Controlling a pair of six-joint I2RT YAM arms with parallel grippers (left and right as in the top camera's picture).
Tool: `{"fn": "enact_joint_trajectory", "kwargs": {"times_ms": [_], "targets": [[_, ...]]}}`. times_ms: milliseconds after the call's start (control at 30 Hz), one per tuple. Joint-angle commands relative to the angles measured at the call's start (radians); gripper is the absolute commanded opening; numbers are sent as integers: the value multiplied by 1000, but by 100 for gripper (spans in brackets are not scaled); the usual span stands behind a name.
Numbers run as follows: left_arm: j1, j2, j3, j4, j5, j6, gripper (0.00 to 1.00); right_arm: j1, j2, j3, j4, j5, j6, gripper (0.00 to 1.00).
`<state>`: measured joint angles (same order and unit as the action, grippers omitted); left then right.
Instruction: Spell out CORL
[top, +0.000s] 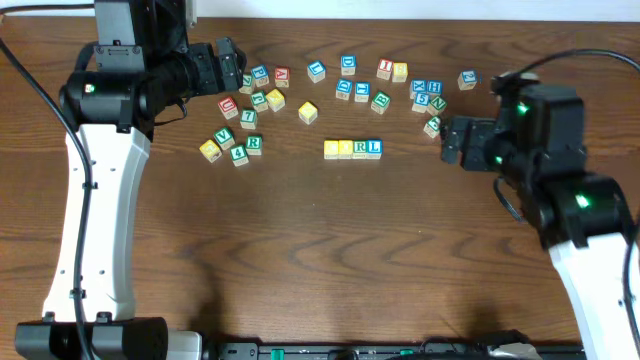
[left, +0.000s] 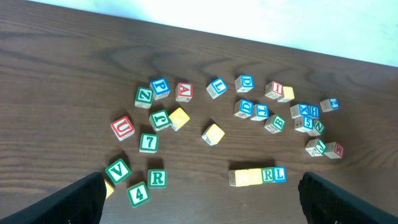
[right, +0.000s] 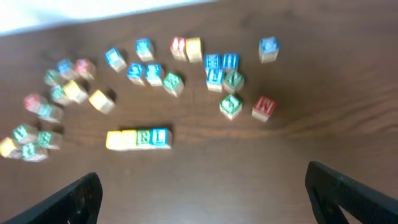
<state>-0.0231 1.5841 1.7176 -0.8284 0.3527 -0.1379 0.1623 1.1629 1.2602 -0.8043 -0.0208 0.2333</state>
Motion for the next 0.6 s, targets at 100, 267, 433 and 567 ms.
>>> {"fn": "enact_joint_trajectory", "kwargs": {"times_ms": [100, 267, 433, 567], "targets": [[0, 5, 5, -2, 1, -8, 98, -12, -111, 0, -5, 30, -10, 99], [-1, 5, 5, -2, 1, -8, 98, -12, -130, 0, -5, 30, -10, 99], [-1, 5, 5, -2, 1, -8, 98, -12, -129, 0, -52, 40, -11, 99], [0, 5, 5, -2, 1, -8, 98, -2, -130, 0, -52, 51, -15, 99]]}}
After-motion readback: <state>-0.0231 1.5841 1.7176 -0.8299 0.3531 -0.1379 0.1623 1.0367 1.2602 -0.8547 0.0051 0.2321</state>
